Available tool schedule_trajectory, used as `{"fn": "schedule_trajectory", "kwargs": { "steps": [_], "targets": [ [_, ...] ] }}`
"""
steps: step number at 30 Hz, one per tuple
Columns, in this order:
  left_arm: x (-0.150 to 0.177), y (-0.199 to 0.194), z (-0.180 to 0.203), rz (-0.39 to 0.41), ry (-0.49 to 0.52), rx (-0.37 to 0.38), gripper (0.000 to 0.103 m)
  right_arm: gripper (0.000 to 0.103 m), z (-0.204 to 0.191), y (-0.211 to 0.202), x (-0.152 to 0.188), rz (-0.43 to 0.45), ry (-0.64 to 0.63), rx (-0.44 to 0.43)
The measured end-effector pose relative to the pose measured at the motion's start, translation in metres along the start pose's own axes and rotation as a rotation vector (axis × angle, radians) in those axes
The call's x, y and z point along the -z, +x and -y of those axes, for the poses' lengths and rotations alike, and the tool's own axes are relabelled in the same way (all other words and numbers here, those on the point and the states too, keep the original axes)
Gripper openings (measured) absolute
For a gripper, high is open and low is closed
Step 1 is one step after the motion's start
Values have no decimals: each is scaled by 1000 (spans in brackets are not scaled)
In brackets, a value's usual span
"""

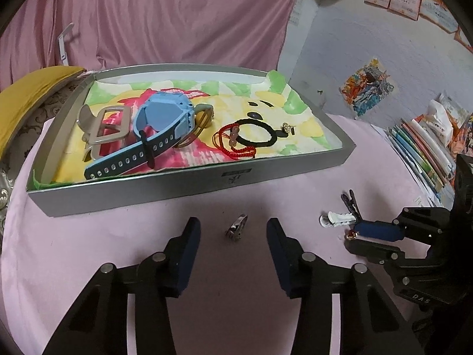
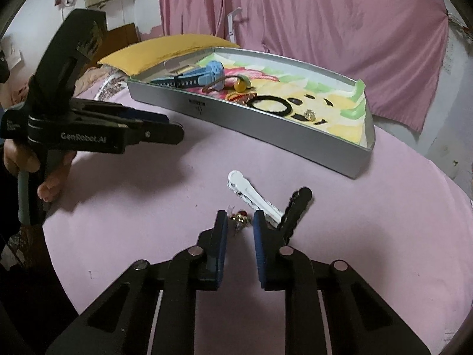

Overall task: Organize jewelry
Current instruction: 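Grasp a small silver ring with the left tool while the right tool grasps a gold ring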

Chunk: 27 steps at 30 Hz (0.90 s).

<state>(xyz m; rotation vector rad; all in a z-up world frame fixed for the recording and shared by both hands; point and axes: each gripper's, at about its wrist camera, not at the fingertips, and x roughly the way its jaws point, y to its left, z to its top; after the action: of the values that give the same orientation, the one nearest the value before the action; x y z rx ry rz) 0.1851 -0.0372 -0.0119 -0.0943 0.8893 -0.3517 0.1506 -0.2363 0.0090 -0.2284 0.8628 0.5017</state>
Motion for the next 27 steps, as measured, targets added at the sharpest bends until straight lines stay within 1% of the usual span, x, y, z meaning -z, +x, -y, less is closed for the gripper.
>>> {"fn": "schedule_trajectory", "kwargs": {
  "steps": [3, 6, 10, 16, 20, 24, 25, 27],
  "targets": [
    [-2, 3, 0, -3, -2, 4, 42, 13, 1, 2, -2, -2, -2, 1],
    [-4, 4, 0, -4, -1, 3, 38, 13, 1, 2, -2, -2, -3, 3],
    [-5, 6, 1, -9, 8, 2, 30, 13, 1, 7, -7, -13, -8, -3],
    [-4, 6, 5, -16, 28, -1, 22, 13, 2, 14, -16, -24, -23, 0],
    [-3, 7, 6, -21, 35, -1, 13, 13, 2, 15, -18, -23, -22, -8],
    [-3, 7, 6, -23, 34, 10, 12, 13, 4, 16, -19, -23, -18, -18],
    [-3, 7, 6, -24, 35, 10, 10, 13, 4, 17, -20, -23, -17, -20],
    [-3, 7, 7, -26, 41, 13, 9, 13, 4, 16, -19, -23, -17, -19]
  ]
}}
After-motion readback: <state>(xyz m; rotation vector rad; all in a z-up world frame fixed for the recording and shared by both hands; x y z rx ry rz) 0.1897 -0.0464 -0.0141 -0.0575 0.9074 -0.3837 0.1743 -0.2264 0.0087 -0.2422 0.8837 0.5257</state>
